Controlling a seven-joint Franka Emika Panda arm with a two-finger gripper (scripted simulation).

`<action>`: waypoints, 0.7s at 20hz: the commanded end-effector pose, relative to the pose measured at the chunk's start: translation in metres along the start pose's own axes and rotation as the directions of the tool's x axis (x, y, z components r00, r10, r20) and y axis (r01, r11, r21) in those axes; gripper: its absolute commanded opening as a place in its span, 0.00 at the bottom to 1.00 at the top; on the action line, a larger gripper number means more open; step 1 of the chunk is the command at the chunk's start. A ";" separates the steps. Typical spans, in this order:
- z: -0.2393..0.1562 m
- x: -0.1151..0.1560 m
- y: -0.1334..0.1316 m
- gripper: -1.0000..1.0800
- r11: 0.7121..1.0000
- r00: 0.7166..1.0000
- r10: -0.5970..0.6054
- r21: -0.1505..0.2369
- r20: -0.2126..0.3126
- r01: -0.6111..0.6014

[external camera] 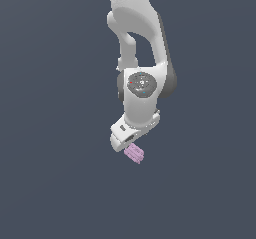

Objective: Pick up the object and move it to a goal position.

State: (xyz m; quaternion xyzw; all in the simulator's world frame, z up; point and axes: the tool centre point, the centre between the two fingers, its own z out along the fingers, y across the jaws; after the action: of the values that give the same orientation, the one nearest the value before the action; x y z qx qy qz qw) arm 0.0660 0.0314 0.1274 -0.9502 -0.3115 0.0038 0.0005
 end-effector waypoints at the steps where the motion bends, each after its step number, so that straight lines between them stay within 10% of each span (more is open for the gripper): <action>1: 0.005 0.005 0.004 0.96 0.998 0.998 -0.060 -0.001 -0.002 0.060; 14: 0.019 0.015 0.016 0.96 0.978 0.977 -0.211 -0.005 -0.006 0.211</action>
State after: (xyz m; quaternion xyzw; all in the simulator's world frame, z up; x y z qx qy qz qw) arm 0.0866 0.0274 0.1088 -0.9137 -0.4064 0.0004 0.0001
